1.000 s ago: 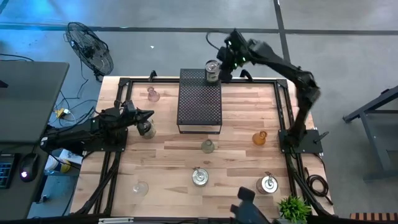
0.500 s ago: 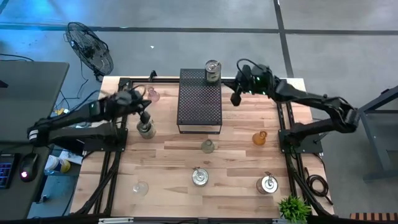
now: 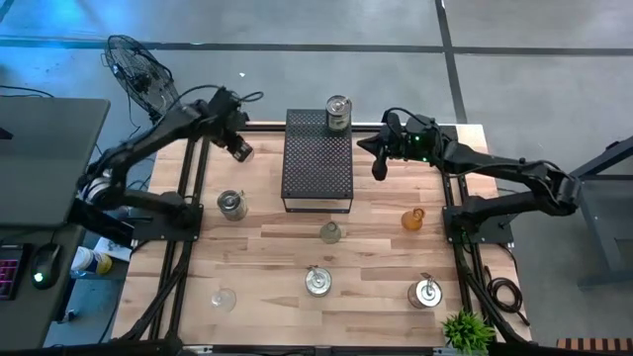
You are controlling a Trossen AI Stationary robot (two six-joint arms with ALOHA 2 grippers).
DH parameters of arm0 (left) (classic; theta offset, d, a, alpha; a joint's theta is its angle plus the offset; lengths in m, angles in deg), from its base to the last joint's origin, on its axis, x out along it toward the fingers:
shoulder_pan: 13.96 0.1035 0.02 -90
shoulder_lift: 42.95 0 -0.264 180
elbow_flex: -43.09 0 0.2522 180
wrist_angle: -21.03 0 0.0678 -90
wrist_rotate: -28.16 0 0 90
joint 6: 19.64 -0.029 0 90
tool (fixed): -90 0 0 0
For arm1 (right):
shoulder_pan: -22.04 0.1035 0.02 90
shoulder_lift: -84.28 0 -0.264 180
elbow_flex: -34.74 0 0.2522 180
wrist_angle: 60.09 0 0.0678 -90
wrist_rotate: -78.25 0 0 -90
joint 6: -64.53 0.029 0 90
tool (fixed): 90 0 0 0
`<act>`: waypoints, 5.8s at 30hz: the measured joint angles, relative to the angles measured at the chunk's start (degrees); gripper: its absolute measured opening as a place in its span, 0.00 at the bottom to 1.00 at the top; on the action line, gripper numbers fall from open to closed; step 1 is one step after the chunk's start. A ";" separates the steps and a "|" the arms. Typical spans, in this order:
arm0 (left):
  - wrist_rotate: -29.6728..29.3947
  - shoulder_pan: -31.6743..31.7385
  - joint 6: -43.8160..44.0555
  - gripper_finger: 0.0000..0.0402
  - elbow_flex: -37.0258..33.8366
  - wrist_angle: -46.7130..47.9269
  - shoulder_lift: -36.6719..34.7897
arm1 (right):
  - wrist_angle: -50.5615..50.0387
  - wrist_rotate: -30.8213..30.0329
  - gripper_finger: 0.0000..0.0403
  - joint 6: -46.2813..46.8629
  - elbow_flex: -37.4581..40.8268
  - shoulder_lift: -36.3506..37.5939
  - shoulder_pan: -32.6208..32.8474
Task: Pick & Place candle stick holders
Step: Put the pink glass candle holder on the shelf, then put the brown scented candle on the shelf
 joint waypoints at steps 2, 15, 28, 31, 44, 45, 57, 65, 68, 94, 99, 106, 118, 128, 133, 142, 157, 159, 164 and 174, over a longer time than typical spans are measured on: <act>-0.84 1.11 -1.30 0.32 0.83 -0.18 3.29 | 0.25 -0.08 0.00 -0.48 -0.02 0.04 0.39; -6.73 1.46 -3.19 0.43 1.34 -4.08 11.99 | 0.15 0.20 0.00 -1.98 -0.02 0.04 0.98; -5.56 1.33 -4.96 0.14 1.26 -4.42 16.58 | 0.14 0.20 0.00 -3.65 -0.04 0.04 0.94; -6.72 1.32 -5.99 0.05 1.39 -3.99 16.32 | 0.14 0.20 0.00 -3.71 -0.04 0.04 0.94; -7.63 1.30 -11.71 0.05 12.75 5.37 11.00 | 0.14 -0.19 0.00 -4.23 -0.04 0.02 0.94; -7.36 1.27 -12.16 0.05 14.83 5.65 10.55 | 0.14 -0.19 0.00 -4.23 -0.04 0.02 0.94; -3.13 -7.17 -16.49 0.05 36.21 4.56 15.06 | 0.17 -0.20 0.00 -4.08 -0.07 0.02 0.94; -5.38 -12.54 -21.41 0.05 44.74 4.30 25.51 | 0.16 -0.18 0.00 -3.28 -0.07 0.00 0.94; -7.54 -13.49 -23.25 0.05 46.47 5.19 27.60 | 0.14 0.01 0.00 -3.19 -0.07 0.00 0.94; -4.91 -13.71 -25.48 0.05 46.76 8.23 30.97 | 0.12 0.05 0.00 -3.63 -0.09 0.00 0.96; -6.26 -14.08 -25.46 0.05 46.76 7.57 31.53 | 0.11 0.10 0.00 -3.63 -0.09 0.00 0.96; -6.85 -14.08 -25.00 0.13 46.76 6.80 31.53 | 0.12 0.23 0.00 -3.63 -0.09 0.00 0.97; -4.58 -14.08 -24.99 0.15 46.76 6.50 31.53 | 0.12 0.23 0.00 -3.63 -0.09 0.00 0.98; -4.23 -14.08 -25.34 0.15 46.76 2.83 31.66 | 0.12 0.23 0.00 -3.63 -0.09 0.00 0.96; -2.76 -14.08 -25.44 0.15 46.76 1.83 31.79 | 0.07 0.23 0.00 -3.54 -0.09 0.00 0.98; -2.44 -14.77 -24.24 0.23 46.75 -0.92 30.51 | 0.07 0.23 0.00 -3.21 -0.09 0.00 0.97; 22.52 -17.54 -17.69 0.02 16.43 -20.53 3.90 | -4.10 -0.03 0.00 1.92 -0.15 2.79 6.05; 21.82 -18.12 -14.24 0.01 8.06 -28.31 -1.43 | -4.33 -0.21 0.00 2.91 -0.14 2.15 8.96; 17.79 -19.90 -5.73 0.01 -10.87 -45.71 -13.96 | -4.47 -6.34 0.00 6.01 -0.22 1.77 18.49; 13.76 -20.84 0.11 0.00 -31.39 -60.71 -27.50 | -15.49 -21.17 0.00 18.06 -6.70 -1.61 37.28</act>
